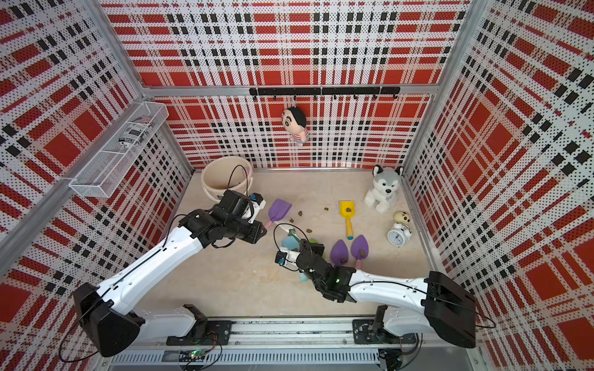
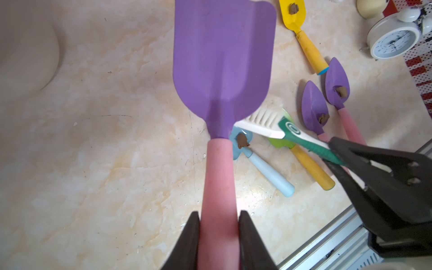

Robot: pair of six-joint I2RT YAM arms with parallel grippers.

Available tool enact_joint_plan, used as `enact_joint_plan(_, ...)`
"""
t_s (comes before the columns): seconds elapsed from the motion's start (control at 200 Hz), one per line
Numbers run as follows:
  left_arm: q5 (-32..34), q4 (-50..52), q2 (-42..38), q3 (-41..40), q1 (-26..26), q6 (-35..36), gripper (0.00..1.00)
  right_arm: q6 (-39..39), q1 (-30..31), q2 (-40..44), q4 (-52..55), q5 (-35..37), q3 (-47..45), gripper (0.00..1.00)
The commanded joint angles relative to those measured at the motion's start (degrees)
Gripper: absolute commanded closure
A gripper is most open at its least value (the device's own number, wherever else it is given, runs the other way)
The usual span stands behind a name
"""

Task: Brush the soil off the hand trowel and place it into the bucket
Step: Brush off the soil from the hand trowel.

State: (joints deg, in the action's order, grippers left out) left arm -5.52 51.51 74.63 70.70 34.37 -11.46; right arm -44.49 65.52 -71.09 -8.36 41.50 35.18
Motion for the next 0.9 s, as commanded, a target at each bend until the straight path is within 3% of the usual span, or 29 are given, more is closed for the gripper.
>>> enact_joint_plan(0.0,0.9,0.8,0.4,-0.5,0.3,1.0,1.0,-9.1,1.2,-0.1,-8.9,6.2,-0.1,1.0)
enact_joint_plan(0.476,0.5,1.3,-0.5,-2.3,-0.2,0.1,1.0,-24.9,0.0,-3.0,-33.8,13.0,-6.5,1.0)
enact_joint_plan(0.656,-1.5,1.2,-1.6,-1.8,-0.7,-0.5,1.0,-21.0,-4.1,-3.1,-33.5,14.0,-8.8,1.0)
enact_joint_plan(0.892,-2.8,0.9,-1.9,-0.5,-0.9,-0.6,1.0,-16.3,-3.4,-6.1,-28.2,13.1,-9.4,1.0)
